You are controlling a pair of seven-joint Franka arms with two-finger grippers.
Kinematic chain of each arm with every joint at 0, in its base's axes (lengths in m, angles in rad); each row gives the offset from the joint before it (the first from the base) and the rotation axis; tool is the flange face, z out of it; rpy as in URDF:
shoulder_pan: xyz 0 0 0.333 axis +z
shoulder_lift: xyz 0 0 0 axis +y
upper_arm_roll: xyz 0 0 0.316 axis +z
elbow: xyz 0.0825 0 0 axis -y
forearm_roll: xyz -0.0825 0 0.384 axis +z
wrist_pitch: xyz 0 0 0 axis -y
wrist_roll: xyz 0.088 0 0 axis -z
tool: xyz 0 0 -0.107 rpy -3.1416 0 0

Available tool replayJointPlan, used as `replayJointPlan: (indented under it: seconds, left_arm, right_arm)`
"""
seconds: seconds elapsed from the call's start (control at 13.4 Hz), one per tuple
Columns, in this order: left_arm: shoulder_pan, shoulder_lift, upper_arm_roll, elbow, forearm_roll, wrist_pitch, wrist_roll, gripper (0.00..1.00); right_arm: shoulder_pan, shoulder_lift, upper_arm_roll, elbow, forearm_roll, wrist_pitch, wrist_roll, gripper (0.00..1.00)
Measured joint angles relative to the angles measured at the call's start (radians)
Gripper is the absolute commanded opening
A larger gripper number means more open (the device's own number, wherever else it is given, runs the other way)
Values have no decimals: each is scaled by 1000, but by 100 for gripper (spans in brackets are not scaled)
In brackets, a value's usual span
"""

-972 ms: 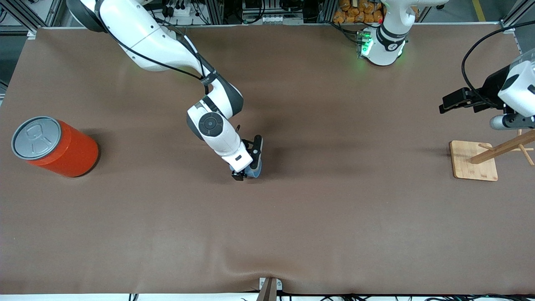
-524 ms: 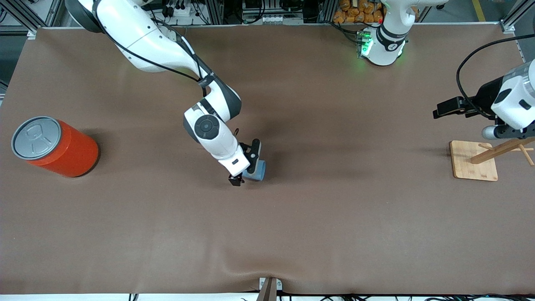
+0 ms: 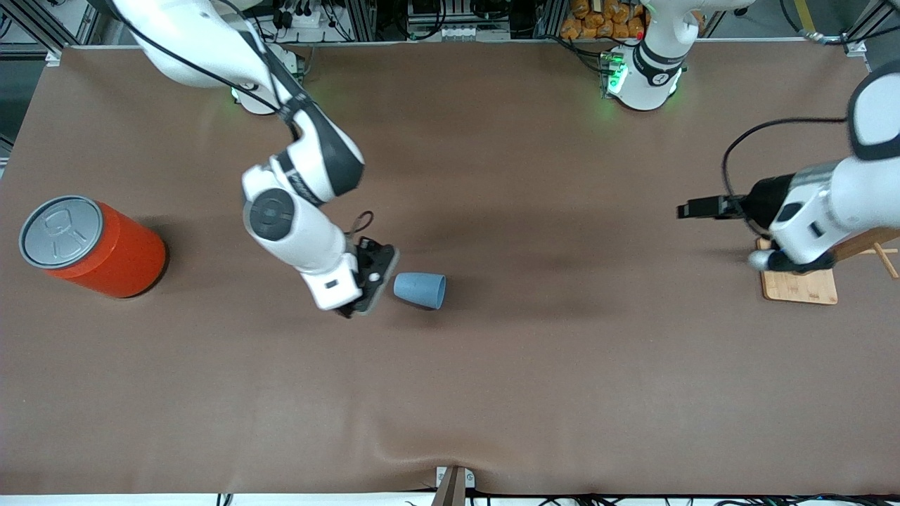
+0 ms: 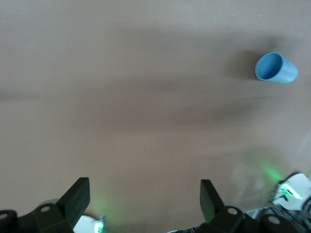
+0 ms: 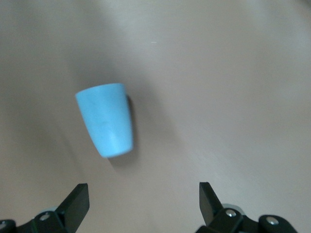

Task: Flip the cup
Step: 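Retract the right gripper while the left gripper reaches toward the cup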

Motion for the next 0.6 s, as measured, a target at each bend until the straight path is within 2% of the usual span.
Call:
replayJointPlan:
  seconds: [0.3,0.45,0.6]
  left_arm:
    - [-53,113,-10,16,-137,98,71,100]
    - [-56,180,-13,31,-257,118,129,100]
    - [-58,255,-20,42,-367,150,188,100]
  right_arm:
    - [-129,-140,-18,4,0,-111,58,100]
    - [-192,-202,-37,5,0,-155,62,100]
    - [-203,-281,-126,5,0,-231,64,100]
